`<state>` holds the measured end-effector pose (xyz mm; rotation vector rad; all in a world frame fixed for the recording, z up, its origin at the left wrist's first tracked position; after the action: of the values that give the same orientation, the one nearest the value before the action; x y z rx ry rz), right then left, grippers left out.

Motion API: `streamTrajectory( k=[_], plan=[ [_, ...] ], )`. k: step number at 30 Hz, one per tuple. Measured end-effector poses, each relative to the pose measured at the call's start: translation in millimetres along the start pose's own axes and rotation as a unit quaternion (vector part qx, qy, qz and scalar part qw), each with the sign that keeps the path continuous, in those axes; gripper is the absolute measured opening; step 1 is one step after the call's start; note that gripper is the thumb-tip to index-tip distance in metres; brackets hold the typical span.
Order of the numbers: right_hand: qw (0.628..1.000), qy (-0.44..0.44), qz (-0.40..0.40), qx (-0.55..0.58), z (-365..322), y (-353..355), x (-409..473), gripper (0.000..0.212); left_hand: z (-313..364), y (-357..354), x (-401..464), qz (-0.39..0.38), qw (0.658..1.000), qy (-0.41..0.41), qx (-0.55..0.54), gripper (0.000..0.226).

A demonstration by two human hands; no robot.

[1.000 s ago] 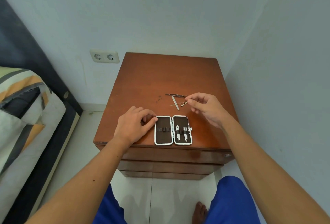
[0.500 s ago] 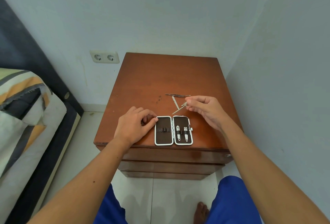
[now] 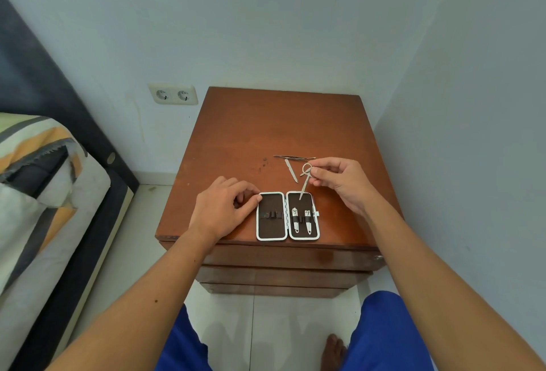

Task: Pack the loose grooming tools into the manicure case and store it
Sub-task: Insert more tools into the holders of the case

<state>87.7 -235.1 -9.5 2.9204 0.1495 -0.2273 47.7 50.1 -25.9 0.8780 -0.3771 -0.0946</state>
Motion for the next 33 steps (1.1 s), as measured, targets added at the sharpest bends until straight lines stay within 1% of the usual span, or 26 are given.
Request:
streamTrajectory(
  k=[6, 12, 17, 19, 22, 24, 26, 29, 30, 33],
  plan=[
    [1.000, 0.008, -0.009, -0.024, -0.5, -2.0, -1.5, 0.014, 0.4, 0.7, -0.4, 0.000, 1.000, 0.001, -0.003, 0.023],
    [0.994, 0.022, -0.035, -0.097, 4.9, -6.9, -0.9, 0.023, 0.9, 1.2, -0.7, 0.000, 1.000, 0.001, -0.003, 0.023],
    [0.987, 0.030, -0.050, -0.151, 2.6, -11.7, -1.1, 0.019, 0.5, 1.1, -0.3, -0.002, 1.000, 0.002, -0.003, 0.022],
    [0.977, 0.045, -0.054, -0.202, -0.8, -12.9, -0.6, 0.017, 0.2, 0.5, -0.1, -0.003, 1.000, 0.002, 0.000, 0.023],
    [0.937, 0.091, -0.038, -0.335, -1.8, -15.6, -0.2, 0.016, 0.1, 0.5, -0.5, 0.002, 1.000, 0.002, 0.003, 0.023],
    [0.922, 0.109, -0.035, -0.371, -2.0, -17.7, -4.5, 0.018, 0.2, 0.6, -0.7, 0.003, 1.000, 0.003, 0.003, 0.022],
    [0.926, 0.114, -0.030, -0.359, -0.1, -17.2, -6.8, 0.021, 0.1, 0.7, -0.4, 0.002, 1.000, 0.004, 0.004, 0.021],
    [0.949, 0.095, -0.014, -0.301, 2.9, -12.4, -5.1, 0.022, 0.4, 0.4, -0.1, -0.001, 1.000, 0.004, 0.006, 0.022],
    [0.951, 0.091, -0.015, -0.296, 3.8, -11.9, -4.6, 0.022, 0.5, 0.3, -0.2, -0.001, 1.000, 0.003, 0.006, 0.022],
    [0.940, 0.103, -0.043, -0.323, 3.9, -14.3, -7.9, 0.024, -0.1, 0.3, -0.8, -0.002, 1.000, 0.003, 0.004, 0.023]
  ],
)
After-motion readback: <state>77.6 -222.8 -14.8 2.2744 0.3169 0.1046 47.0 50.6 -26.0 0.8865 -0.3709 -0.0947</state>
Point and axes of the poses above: each hand's wrist, its own x-axis towards the middle knuckle, its own y-axis out of the back of the hand, z = x × y, the point moved 4 cm from there along x, towards the middle knuckle, and after that the axes turned 12 degrees about -x, right-handed, at the moved point
